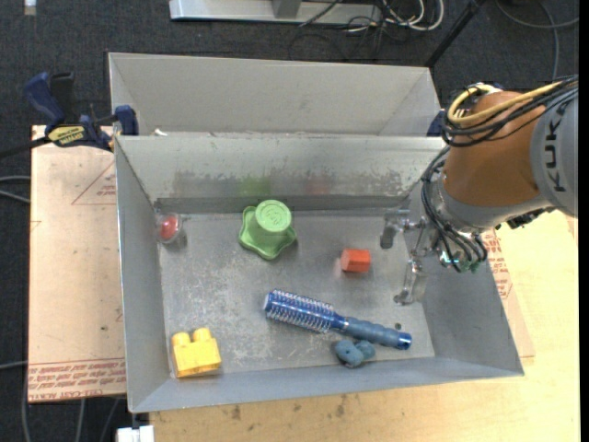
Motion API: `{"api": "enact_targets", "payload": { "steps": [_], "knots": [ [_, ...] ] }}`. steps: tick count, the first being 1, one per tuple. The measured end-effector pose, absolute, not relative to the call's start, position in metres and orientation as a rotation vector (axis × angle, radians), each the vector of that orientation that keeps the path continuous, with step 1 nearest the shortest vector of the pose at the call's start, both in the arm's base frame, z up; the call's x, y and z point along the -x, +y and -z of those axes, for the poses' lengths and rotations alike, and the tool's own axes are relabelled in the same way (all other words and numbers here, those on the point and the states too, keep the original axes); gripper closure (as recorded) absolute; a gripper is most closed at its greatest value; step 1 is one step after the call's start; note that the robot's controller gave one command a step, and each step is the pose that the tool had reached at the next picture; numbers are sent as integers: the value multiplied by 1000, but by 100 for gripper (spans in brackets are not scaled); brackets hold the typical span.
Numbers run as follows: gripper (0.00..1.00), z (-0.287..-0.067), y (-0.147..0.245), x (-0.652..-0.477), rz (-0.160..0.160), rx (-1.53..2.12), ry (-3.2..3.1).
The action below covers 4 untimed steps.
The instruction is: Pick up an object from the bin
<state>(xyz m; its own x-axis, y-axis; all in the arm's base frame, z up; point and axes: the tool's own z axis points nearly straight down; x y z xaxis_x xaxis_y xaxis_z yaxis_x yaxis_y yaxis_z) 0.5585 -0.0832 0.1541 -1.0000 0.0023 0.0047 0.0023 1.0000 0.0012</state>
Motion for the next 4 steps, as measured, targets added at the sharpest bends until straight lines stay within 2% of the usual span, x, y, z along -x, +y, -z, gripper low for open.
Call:
{"api": "enact_targets", "payload": {
  "steps": [1,2,3,4],
  "knots": [
    [0,-67,-23,-524,4,-27,-3135],
    [0,-101,27,-502,5,173,-3138],
    [0,-99,41,-504,3,446,-3109],
    [0,-68,50,-497,1,577,-3086]
  ]
}}
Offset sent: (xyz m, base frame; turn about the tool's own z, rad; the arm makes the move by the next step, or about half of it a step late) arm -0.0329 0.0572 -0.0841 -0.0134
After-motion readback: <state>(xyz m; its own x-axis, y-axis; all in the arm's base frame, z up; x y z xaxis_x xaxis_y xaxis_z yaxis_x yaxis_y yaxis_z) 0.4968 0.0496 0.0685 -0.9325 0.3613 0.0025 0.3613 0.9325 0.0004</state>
